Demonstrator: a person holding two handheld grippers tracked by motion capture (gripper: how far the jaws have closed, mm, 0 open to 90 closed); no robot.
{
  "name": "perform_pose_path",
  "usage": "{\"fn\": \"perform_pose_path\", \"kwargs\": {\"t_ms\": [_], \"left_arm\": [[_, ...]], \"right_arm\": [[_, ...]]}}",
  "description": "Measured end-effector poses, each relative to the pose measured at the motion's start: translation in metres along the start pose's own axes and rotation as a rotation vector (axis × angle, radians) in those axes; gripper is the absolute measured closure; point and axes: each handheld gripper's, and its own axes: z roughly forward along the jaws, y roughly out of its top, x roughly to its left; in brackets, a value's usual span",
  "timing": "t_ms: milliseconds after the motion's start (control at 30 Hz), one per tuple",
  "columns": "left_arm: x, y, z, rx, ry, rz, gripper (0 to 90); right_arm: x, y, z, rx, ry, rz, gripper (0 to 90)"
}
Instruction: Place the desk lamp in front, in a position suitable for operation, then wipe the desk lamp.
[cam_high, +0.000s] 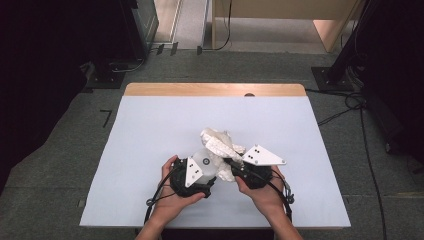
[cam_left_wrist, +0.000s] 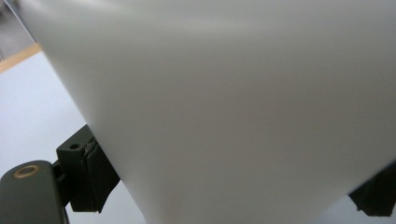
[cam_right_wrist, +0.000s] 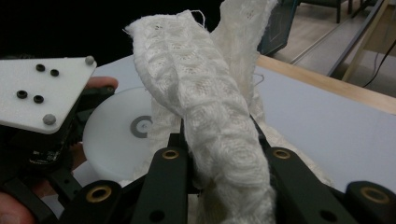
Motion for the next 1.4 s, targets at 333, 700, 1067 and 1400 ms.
{"fn": "perform_pose_path", "kwargs": {"t_ms": [333, 700, 1067, 1400], "left_arm": [[0.002, 0.004, -0.003, -0.01, -0.025, 0.042, 8.2], [0.003, 0.003, -0.01, -0.023, -0.068, 0.056, 8.2], [0.006, 0.0, -0.005, 0.045, -0.097, 0.092, 8.1], [0.001, 0.005, 0.002, 0.056, -0.11, 0.151, 8.2]], "right_arm": [[-0.011, -0.011, 0.006, 0.012, 0.009, 0.061, 76.6], [-0.021, -0.026, 0.011, 0.055, -0.017, 0.134, 76.7], [-0.025, -0.037, 0.022, 0.115, -0.02, 0.148, 76.6], [-0.03, -0.02, 0.003, 0.007, -0.014, 0.162, 76.7]]}}
